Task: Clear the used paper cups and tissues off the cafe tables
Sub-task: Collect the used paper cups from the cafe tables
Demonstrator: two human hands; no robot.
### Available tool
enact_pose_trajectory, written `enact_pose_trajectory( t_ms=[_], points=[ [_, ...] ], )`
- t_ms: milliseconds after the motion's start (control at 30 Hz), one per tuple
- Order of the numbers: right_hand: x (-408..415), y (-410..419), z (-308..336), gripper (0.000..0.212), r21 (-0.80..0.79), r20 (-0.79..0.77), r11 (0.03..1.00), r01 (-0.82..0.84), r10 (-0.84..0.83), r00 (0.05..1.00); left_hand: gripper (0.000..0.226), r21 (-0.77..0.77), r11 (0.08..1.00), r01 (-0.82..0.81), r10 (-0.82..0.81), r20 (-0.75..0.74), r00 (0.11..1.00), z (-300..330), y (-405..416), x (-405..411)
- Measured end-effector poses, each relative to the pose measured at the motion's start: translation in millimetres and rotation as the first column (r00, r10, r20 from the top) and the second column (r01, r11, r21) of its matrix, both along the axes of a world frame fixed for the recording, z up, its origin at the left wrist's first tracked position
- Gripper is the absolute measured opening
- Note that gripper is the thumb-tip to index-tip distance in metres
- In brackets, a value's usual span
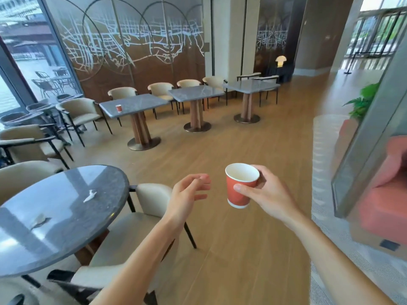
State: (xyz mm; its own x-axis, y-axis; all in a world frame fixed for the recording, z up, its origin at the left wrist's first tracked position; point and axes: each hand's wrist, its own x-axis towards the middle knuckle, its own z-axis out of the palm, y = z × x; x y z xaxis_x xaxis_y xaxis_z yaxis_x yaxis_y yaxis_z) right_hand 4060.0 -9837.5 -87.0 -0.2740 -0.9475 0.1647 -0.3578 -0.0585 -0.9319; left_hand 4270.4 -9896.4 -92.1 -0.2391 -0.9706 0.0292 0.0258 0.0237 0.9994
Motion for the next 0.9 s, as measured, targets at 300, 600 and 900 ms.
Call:
enact_pose_trajectory(
  t_ms=[300, 600, 900],
  points=[
    [-83, -224, 2, 0.056, -0.025, -0.018, 0.981, -0.194, 0.193, 0.981, 0.027, -0.039, 0.984, -0.175, 0.175, -0.003, 0.985, 9, -185, -84],
    [-115, -430, 13, 0.063, -0.015, -0.073, 0.926, -0.377, 0.375, 0.924, 0.024, -0.043, 0.923, -0.381, 0.381, -0.024, 0.924, 20, -349, -114],
    [-98, -654, -13, 0.062, -0.034, -0.109, 0.898, -0.438, 0.432, 0.895, 0.023, -0.044, 0.9, -0.433, 0.43, -0.067, 0.9, -6, -561, -113]
  ],
)
